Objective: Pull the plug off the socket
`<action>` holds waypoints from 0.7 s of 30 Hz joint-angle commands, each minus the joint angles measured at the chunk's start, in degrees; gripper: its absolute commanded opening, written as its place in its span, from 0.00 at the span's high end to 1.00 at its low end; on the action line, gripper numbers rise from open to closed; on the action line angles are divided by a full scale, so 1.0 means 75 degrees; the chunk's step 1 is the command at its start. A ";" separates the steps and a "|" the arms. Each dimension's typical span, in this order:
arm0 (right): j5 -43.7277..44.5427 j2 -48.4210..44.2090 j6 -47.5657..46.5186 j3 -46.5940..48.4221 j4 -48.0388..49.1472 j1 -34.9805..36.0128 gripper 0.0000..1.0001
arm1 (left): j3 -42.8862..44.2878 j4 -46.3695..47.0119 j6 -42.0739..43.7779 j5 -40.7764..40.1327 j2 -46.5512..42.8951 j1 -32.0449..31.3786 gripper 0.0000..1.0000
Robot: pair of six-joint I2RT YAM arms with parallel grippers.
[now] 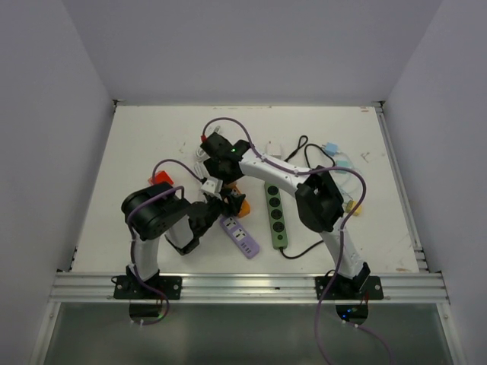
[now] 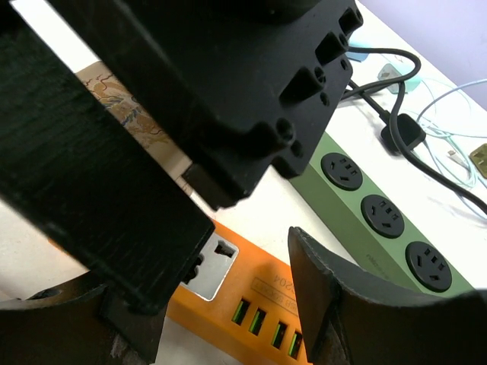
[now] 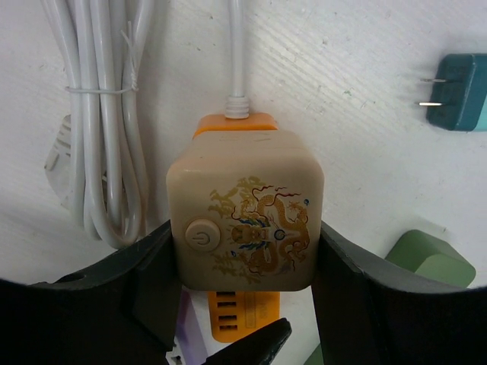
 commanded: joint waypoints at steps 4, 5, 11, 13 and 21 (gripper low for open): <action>0.0068 0.0036 -0.0218 0.0314 -0.0784 0.0547 1.00 | -0.0626 -0.0859 -0.0824 0.0042 0.2308 0.0235 0.34; -0.0097 0.0001 -0.0242 0.0314 -0.0760 0.0535 1.00 | -0.0626 -0.0882 -0.0824 0.0042 0.2320 0.0235 0.34; -0.3302 -0.0936 0.0612 -0.0865 0.0699 -0.0517 1.00 | -0.0661 -0.0836 -0.0859 0.0053 0.2355 0.0305 0.34; -0.3753 -0.1205 0.0823 -0.1125 0.0971 -0.0730 1.00 | -0.0684 -0.0824 -0.0870 0.0065 0.2378 0.0329 0.34; -0.3702 -0.1348 0.0919 -0.1094 0.0861 -0.0791 1.00 | -0.0754 -0.0613 -0.0917 0.0182 0.2472 0.0446 0.34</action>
